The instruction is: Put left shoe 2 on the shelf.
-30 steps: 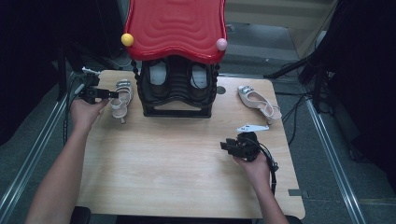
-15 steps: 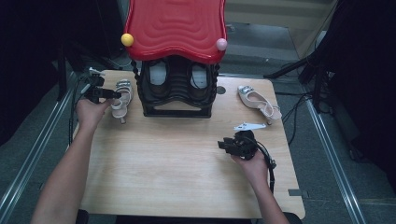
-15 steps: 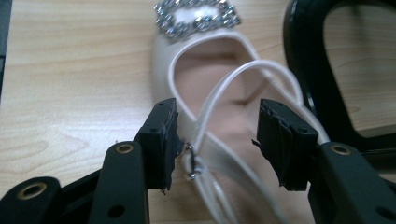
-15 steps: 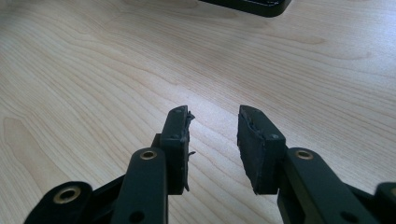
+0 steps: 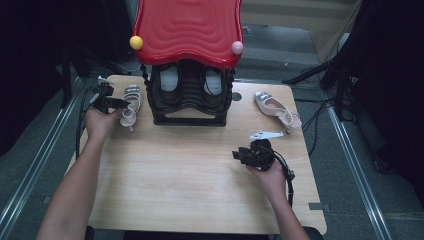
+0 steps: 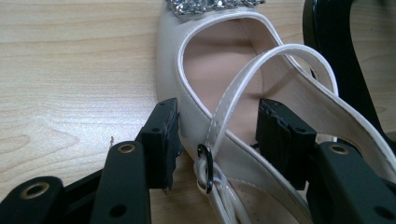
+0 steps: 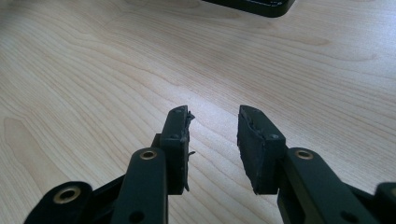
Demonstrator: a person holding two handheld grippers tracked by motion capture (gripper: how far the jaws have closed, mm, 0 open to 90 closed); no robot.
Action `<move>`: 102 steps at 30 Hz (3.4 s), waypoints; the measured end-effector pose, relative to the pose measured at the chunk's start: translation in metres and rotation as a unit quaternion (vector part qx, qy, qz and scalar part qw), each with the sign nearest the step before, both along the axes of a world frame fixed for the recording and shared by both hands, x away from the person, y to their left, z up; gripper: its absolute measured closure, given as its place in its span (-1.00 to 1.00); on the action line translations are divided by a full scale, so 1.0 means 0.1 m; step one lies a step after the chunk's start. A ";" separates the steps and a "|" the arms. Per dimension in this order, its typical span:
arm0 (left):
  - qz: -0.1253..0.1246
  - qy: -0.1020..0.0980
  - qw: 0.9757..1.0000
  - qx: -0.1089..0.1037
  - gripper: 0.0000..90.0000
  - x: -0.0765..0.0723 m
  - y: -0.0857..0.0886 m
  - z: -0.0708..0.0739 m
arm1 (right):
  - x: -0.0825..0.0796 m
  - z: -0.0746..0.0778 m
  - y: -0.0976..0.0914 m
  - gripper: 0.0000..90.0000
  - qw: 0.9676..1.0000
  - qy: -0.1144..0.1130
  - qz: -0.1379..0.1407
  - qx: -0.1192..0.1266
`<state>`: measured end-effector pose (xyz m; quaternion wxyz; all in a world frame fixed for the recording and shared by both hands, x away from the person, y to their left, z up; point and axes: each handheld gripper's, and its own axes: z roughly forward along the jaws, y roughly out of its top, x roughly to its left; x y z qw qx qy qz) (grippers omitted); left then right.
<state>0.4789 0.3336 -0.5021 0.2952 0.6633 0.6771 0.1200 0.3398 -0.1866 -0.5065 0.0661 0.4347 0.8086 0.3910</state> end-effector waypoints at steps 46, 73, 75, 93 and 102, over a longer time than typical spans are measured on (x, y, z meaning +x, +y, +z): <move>0.018 -0.023 0.998 -0.052 0.83 -0.22 0.14 0.89 | 0.04 0.02 0.09 0.45 1.000 -0.005 0.014 0.001; -0.005 -0.081 0.996 -0.045 0.83 -0.29 0.03 2.34 | 0.05 0.04 0.17 -0.05 0.999 -0.028 0.033 -0.012; -0.007 -0.080 0.996 -0.044 0.82 -0.29 0.02 2.44 | 0.05 0.05 0.18 -0.18 0.999 -0.035 0.033 -0.007; -0.017 -0.109 0.993 -0.044 0.82 -0.37 -0.16 3.16 | 0.05 0.07 0.19 -0.17 0.998 -0.040 0.038 -0.009; -0.025 -0.127 0.990 -0.049 0.82 -0.41 -0.30 3.51 | 0.04 0.07 0.19 -0.13 0.999 -0.036 0.037 -0.007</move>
